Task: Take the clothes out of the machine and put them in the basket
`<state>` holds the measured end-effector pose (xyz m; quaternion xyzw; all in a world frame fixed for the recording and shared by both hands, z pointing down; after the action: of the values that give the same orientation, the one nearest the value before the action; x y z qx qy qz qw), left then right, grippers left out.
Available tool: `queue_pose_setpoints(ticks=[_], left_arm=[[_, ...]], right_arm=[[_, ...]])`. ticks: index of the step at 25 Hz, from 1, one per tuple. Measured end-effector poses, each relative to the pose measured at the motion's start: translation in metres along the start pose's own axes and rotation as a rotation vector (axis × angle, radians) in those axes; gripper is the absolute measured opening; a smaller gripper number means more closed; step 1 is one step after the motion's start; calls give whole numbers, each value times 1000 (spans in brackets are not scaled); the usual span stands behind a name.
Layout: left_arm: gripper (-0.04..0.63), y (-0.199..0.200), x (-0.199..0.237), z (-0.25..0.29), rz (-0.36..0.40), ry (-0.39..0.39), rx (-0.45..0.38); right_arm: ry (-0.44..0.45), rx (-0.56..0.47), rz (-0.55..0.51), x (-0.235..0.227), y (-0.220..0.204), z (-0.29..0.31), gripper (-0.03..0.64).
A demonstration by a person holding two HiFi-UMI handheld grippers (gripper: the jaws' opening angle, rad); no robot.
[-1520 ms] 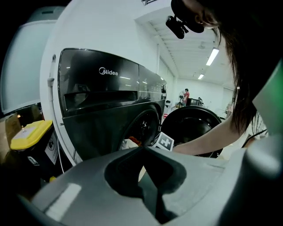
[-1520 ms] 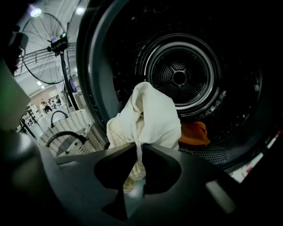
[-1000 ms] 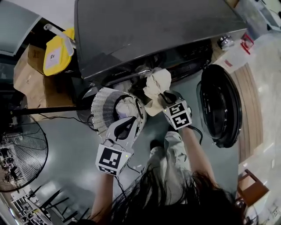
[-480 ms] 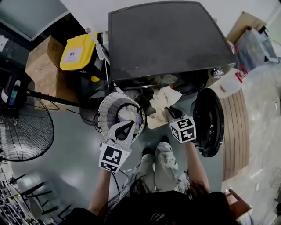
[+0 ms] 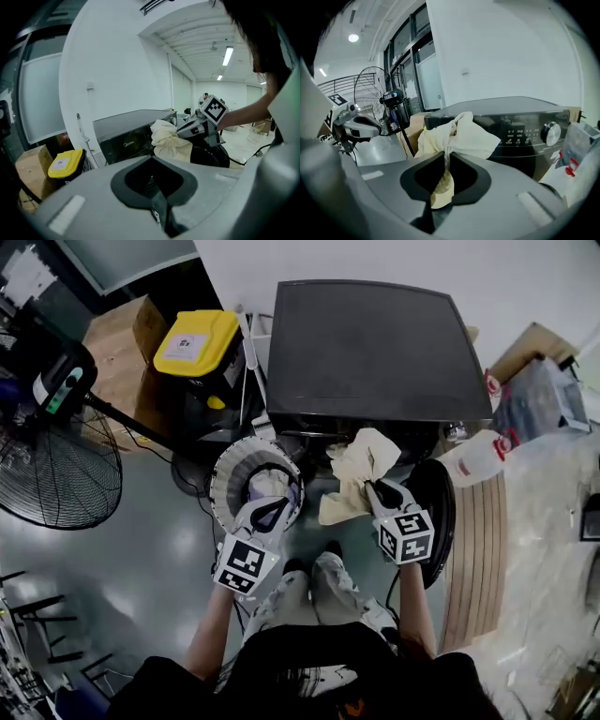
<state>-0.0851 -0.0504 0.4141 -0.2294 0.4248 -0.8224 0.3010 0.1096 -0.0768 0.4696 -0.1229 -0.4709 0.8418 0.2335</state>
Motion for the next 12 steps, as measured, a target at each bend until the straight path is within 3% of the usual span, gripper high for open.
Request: queue_pose_setpoints(ticks=[12], left_arm=[[18, 6, -11, 8, -12, 26, 25]], right_arm=[[51, -125, -68, -12, 87, -41, 66]])
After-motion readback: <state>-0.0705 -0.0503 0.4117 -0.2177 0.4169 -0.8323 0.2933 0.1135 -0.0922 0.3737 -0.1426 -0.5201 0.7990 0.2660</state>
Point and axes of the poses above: the fingertips, and each gripper's own axes: z forward along the fingers, x to its left, y out of its top, the point moved 2 cm from there along -z, backward along the fingers, and after that the axes turned 14 degrees about -z, right-handed, at the moved point
